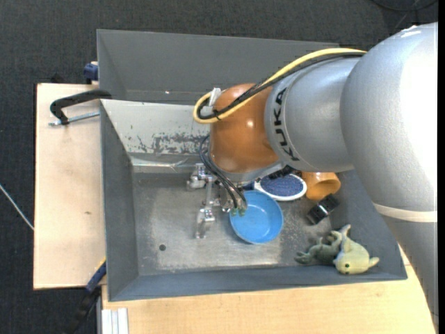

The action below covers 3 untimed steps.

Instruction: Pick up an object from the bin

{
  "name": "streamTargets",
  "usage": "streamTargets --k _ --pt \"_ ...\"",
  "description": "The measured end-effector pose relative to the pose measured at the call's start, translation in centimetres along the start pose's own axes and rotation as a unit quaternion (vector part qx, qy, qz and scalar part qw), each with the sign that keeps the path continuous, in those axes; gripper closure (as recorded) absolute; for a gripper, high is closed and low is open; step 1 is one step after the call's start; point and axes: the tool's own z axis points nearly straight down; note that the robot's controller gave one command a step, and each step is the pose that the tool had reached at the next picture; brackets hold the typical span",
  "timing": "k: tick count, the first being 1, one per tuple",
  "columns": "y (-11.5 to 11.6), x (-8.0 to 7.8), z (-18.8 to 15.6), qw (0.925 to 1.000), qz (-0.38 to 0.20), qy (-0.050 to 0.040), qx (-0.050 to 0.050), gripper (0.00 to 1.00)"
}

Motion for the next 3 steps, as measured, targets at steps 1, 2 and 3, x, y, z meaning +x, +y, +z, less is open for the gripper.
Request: streamTargets --k 1,2,3 --pt "-7.6 -3.4 -1.6 0.9968 -0.080 -0.0064 0.000 0.00" --pt "-12.2 1.7 -4.0 0.9962 -0.087 -0.0038 0.000 0.00" --pt "-18.0 4.7 0.4 0.9935 -0.114 -0.0060 -0.002 0.00"
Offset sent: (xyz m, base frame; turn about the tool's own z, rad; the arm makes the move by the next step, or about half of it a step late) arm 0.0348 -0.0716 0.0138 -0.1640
